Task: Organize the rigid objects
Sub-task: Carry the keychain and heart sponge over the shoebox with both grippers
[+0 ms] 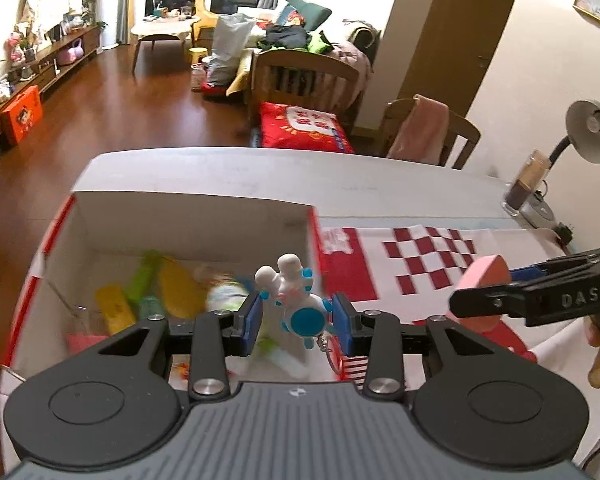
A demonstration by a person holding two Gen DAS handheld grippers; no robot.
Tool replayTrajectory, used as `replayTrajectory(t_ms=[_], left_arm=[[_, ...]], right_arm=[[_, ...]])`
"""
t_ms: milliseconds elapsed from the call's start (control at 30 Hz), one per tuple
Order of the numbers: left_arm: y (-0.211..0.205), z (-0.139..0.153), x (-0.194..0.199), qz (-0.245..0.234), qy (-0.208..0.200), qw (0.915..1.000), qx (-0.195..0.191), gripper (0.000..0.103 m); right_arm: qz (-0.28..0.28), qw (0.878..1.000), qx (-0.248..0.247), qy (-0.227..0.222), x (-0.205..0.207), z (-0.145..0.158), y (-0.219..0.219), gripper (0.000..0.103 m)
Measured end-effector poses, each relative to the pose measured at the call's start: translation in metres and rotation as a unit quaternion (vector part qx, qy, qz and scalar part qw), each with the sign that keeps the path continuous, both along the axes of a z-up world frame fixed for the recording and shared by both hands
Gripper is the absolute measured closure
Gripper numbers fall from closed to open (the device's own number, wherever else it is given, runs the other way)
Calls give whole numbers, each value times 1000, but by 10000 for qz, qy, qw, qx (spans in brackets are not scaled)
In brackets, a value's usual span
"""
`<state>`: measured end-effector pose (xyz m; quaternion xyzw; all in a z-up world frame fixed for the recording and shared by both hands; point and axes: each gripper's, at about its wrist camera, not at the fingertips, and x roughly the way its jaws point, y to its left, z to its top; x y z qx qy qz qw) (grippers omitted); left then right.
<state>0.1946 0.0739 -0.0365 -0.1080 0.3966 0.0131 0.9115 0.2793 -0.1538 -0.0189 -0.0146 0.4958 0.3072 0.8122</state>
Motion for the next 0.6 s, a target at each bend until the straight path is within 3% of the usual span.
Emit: replayTrajectory(t_ms=[333, 600], left_arm=[[69, -2, -8, 72, 59, 9998, 164, 66], [112, -21, 3, 57, 393, 9986, 358, 66]], right_arm=[[145, 9998, -69, -79, -13, 1, 57, 30], [338, 9991, -242, -119, -16, -9, 106, 30]])
